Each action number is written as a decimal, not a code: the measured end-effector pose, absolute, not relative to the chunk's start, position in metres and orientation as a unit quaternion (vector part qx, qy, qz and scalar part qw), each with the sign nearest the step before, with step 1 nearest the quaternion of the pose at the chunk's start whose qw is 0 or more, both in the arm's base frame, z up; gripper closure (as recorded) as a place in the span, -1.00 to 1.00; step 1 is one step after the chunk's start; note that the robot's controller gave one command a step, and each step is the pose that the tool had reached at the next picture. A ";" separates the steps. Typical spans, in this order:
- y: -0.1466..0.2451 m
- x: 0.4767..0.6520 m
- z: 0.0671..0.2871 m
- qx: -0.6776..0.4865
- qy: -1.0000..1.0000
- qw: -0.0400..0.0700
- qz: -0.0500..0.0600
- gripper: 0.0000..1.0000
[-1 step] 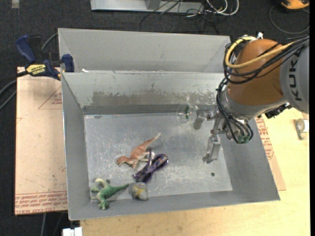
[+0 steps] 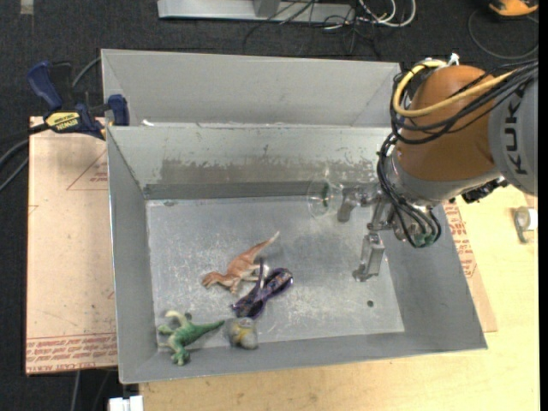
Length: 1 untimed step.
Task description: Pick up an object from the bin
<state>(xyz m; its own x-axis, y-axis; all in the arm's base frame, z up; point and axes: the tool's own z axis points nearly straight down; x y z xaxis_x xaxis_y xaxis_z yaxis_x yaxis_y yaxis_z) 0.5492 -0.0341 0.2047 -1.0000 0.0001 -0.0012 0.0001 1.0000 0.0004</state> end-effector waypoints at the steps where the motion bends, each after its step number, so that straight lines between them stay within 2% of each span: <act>1: 0.023 0.507 0.143 0.007 1.000 -0.007 0.002 -1.00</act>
Offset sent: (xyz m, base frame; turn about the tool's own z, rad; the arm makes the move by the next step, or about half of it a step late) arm -0.0302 0.0568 -0.1030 -0.0040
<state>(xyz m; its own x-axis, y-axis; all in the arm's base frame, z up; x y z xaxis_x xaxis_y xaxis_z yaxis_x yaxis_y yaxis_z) 0.5066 0.0231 0.1433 -0.9998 0.0134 0.0132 0.0135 0.9999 0.0045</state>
